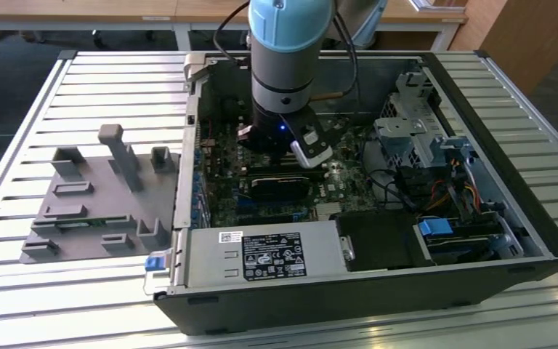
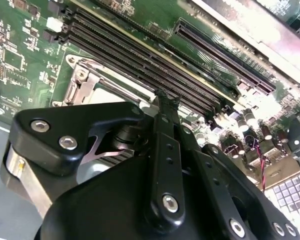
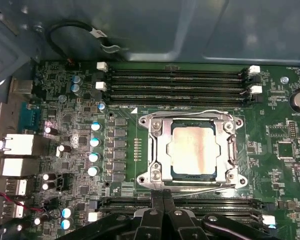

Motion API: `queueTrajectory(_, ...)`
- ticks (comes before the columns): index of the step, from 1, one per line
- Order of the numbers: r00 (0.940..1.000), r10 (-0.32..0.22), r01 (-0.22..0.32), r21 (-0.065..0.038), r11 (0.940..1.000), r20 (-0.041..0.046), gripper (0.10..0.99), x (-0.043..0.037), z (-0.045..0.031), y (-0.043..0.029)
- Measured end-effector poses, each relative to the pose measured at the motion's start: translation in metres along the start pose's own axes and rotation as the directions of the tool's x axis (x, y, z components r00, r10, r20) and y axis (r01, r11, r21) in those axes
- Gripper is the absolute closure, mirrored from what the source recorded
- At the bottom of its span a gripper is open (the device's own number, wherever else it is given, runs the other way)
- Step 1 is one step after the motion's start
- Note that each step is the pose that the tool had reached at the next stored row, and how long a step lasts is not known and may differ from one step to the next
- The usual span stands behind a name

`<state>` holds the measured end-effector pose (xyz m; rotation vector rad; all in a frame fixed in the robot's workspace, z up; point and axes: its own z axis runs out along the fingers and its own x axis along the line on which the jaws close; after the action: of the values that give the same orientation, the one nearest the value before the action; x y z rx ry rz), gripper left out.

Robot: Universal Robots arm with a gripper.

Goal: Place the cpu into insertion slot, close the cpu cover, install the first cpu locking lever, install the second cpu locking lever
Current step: 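Install the second cpu locking lever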

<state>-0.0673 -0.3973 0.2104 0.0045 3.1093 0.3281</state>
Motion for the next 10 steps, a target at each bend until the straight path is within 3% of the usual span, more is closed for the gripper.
queueTrajectory(10, 1.0000, 0.000, 0.000, -0.002, 1.0000, -0.0001, 0.969, 0.0029, 0.0066, -0.0015)
